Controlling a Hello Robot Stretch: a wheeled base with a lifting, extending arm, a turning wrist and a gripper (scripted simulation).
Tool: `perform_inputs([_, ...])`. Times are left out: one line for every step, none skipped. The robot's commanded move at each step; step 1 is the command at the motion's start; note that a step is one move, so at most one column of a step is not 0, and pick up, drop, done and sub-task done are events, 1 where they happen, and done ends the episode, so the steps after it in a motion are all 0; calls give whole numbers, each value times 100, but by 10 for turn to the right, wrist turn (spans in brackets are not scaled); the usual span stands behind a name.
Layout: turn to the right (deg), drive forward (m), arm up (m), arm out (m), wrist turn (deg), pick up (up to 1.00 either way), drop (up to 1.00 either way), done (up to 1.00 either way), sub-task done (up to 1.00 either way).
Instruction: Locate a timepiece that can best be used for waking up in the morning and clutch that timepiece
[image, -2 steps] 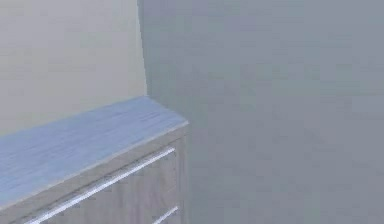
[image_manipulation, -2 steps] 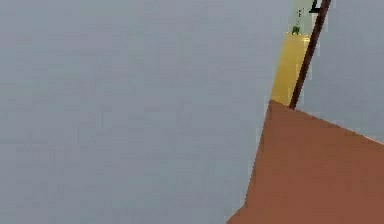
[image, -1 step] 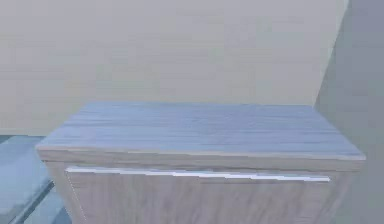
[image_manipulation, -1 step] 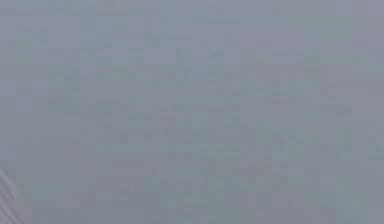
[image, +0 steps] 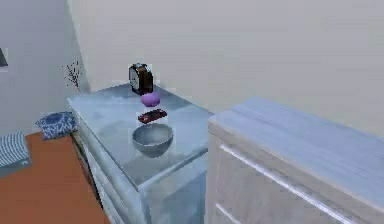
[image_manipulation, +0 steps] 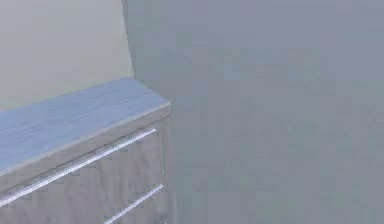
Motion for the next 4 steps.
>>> perform_inputs([-300, 0, 0, 0, 0, 0, 0, 0, 0])
perform_inputs([0, 15, 0, 0, 0, 0, 0, 0, 0])
perform_inputs([-450, 0, 0, 0, 0, 0, 0, 0, 0])
perform_inputs([-240, 0, 0, 0, 0, 0, 0, 0, 0])
